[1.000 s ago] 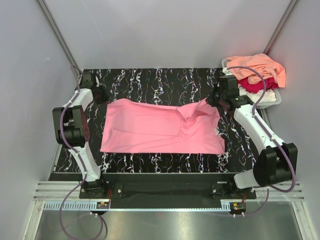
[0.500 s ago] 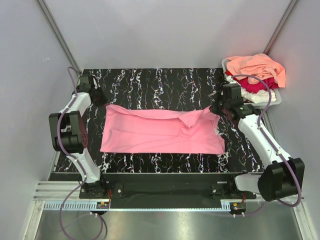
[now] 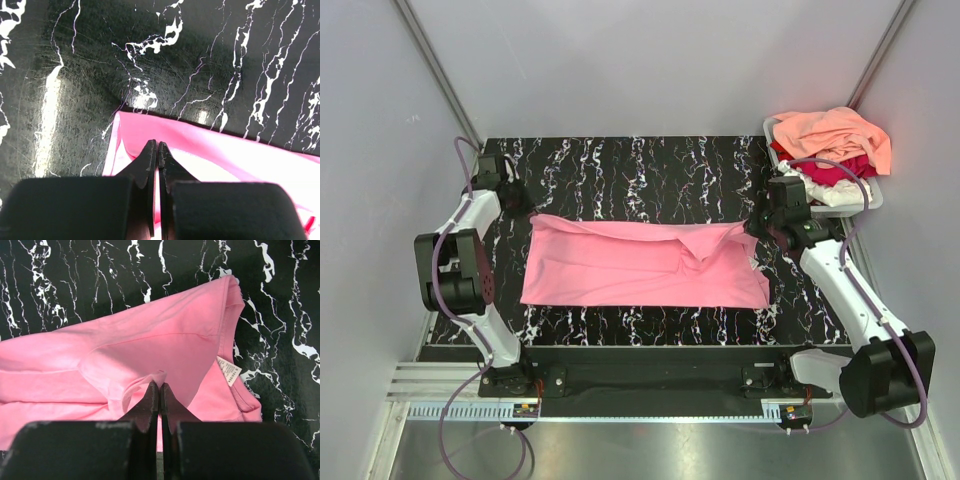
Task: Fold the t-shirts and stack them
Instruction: Fold the tshirt
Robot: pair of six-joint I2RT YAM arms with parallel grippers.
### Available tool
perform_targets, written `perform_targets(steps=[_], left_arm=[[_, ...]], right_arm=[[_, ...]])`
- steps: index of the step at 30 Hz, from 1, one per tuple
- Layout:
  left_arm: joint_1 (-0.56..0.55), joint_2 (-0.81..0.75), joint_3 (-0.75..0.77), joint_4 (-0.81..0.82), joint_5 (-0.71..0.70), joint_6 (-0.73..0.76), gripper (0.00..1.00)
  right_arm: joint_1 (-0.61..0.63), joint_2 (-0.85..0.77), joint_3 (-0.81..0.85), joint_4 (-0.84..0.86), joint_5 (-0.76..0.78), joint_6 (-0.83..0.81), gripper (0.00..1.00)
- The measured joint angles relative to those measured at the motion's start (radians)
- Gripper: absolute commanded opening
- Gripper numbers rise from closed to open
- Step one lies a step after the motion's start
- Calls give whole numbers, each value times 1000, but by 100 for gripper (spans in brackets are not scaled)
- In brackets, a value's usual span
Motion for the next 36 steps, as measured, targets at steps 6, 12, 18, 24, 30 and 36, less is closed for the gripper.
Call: perform_targets(steps=[6,12,18,24,30,36], left_arm=[[0,-18,-6,-15,-5,9,0],[1,-57,-54,-37,-32,10,0],[2,-165,-139,-80,-127,-21,41],[13,-285,-209,-95,-211,-68,59],[2,-371,-257,-80,-222,-84,54],[-156,-267,-193,-69,-241,-64,50]], right_arm=[[0,-40,-47,-19,20,10,0],[0,-80,-128,-34,19,35,0],[0,-85,-187,-94,56,115,61],[0,-91,-196,-159,101,168,86],[0,-105,-200,-140,44,200,81],[4,-9,-222,-64,-71,235,80]])
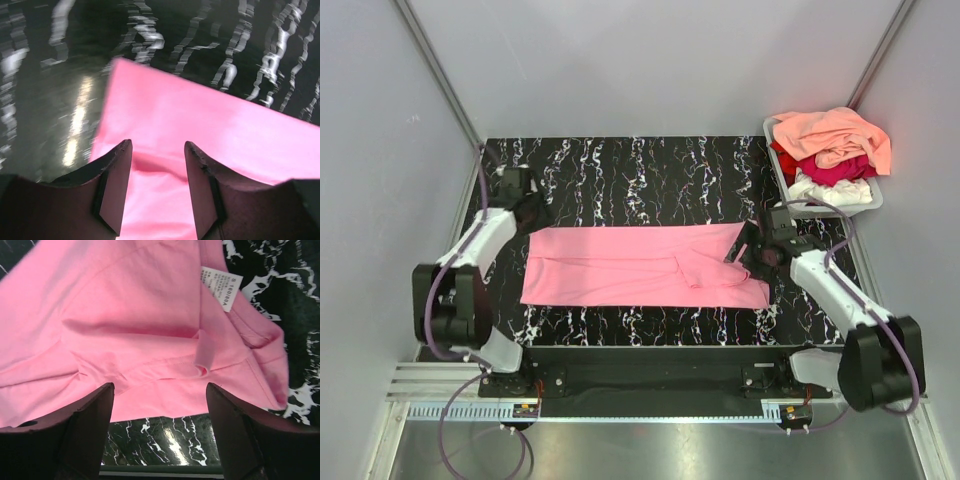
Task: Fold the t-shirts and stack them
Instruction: Fold the tshirt
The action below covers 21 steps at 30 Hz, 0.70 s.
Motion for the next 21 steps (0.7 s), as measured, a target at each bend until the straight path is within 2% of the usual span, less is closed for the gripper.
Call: perform_targets(steps=[3,6,12,21], left_arm=[[-77,117,80,2,8,3,45],[-107,242,143,2,29,2,42],[-115,344,122,-9,73,-15,42],[-144,280,31,-29,107,-56,42]], right_arm=[[5,119,2,32,-33,10,81],[8,223,9,43,-53,16,82],[7,413,121,40,-69,25,83],[-15,821,636,-61,-87,-15,81]])
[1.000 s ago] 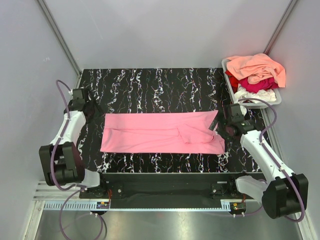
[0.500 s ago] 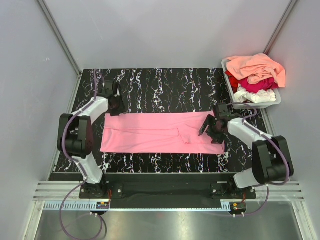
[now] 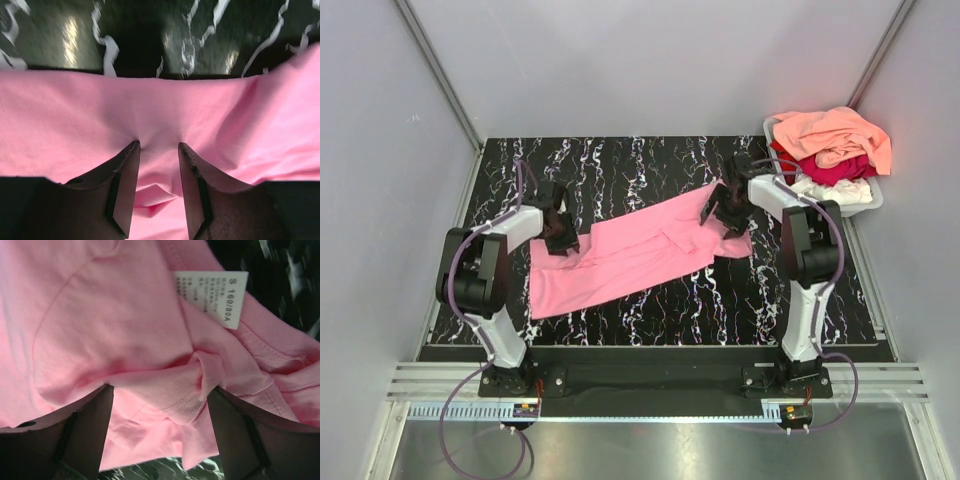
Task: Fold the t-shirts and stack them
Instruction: Fold the tshirt
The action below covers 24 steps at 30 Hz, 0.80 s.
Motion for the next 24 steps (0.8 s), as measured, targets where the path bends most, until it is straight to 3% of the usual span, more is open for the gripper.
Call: perform_targets(steps=[7,13,18,24], left_arm=[[-86,-147,-190,43,93,-95,43],[-216,-294,-471,332,344,-344,44],[-446,-339,-568,461,427,-557,45],[-602,-554,-528,323,390,-669,51]], right_arm=[[0,408,660,-101,-89,-4,81],[18,764,1194,13,-308,71,91],[27,870,1255,286,-455,208,100],[23,943,1278,514,-501,327,100]])
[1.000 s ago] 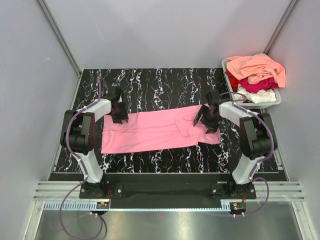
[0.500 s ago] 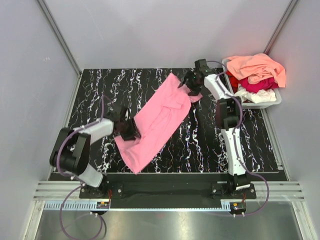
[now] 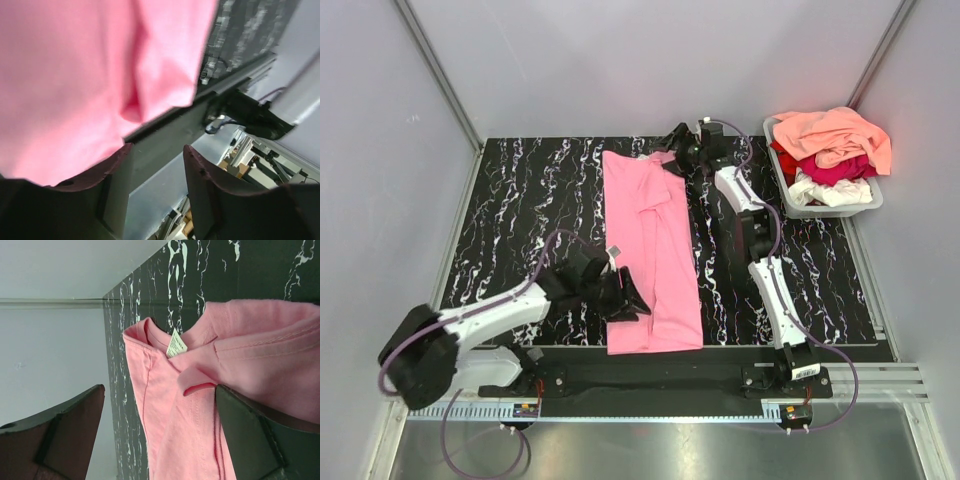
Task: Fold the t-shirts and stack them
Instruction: Fold the tshirt
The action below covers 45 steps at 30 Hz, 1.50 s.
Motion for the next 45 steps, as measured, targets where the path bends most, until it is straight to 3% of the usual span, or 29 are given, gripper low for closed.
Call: perform_targets(steps=[8,13,17,23,29,35,37,41,45], left_arm=[[-97,-296,206,-333,-246,6,49],[-101,-327,210,-515,-392,45,47],[-104,-325,233,-617,-460,75,47],[-106,-365,234,-637,-516,88,44],[-108,-389,130,-595,-516,88,41],[-115,-385,35,-566,-511,77,41],[-116,-386,5,-550,-506,69,41],[-119,-387,-46,-518,-496,54,41],[-121,-386,-74,-484,-491,43,40]], right_arm=[[-26,-30,-74,76,-17,16,100],[-51,-148,-192,74,-62,-5,100],[-76,-337,-343,61,-103,-33,100],[-105,-807,-758,-61,-67,-196,100],[-75,-1318,-1339,-206,34,-337,93],[154,-1709,-1911,-383,187,-329,73],[198,-1838,-2034,-448,210,-297,63],[192,-2121,-2226,-533,248,-209,58],[192,-2198,-2320,-550,241,-158,56]])
